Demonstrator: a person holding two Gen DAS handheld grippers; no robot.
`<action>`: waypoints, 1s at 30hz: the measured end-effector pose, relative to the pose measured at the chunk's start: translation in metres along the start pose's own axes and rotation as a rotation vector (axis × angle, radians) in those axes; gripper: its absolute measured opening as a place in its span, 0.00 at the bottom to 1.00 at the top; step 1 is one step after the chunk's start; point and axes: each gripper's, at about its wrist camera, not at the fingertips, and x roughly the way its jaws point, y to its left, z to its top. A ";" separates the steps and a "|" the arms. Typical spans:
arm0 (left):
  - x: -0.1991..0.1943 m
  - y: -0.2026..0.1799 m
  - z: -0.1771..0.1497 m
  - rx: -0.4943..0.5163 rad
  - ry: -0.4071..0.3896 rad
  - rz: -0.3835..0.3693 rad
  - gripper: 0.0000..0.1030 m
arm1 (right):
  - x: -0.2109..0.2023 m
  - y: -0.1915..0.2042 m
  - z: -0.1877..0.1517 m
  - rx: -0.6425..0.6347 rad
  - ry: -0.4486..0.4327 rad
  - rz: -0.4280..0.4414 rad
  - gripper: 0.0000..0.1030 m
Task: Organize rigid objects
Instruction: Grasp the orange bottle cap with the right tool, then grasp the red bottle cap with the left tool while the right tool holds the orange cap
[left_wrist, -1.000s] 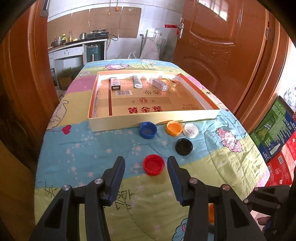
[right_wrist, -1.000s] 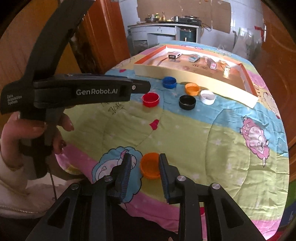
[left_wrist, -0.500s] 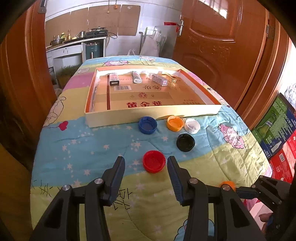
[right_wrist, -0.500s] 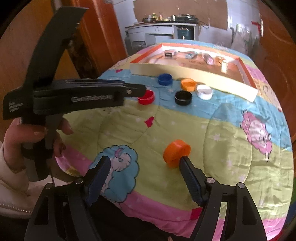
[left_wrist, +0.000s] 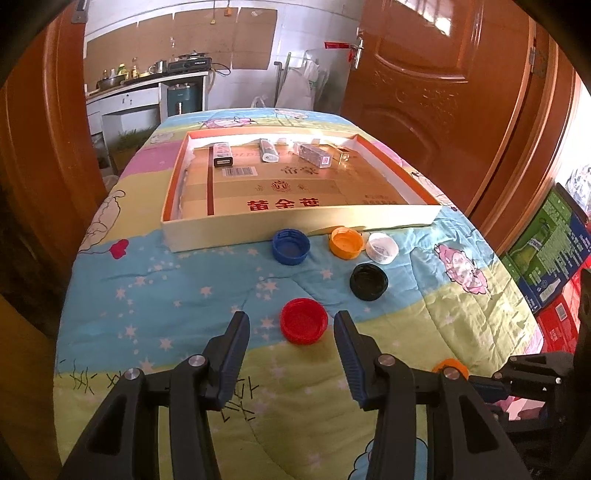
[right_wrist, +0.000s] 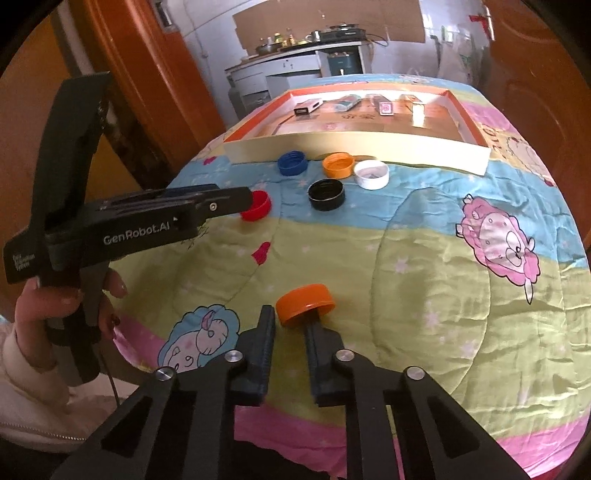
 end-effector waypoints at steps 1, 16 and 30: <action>0.001 -0.001 0.000 0.006 0.003 0.000 0.46 | 0.000 -0.001 0.000 0.006 -0.003 0.002 0.14; 0.027 -0.011 0.002 0.065 0.044 0.013 0.46 | -0.003 0.001 -0.001 -0.006 -0.039 -0.001 0.08; 0.018 -0.008 0.003 0.044 0.024 0.015 0.29 | -0.007 -0.002 0.004 -0.001 -0.063 0.000 0.07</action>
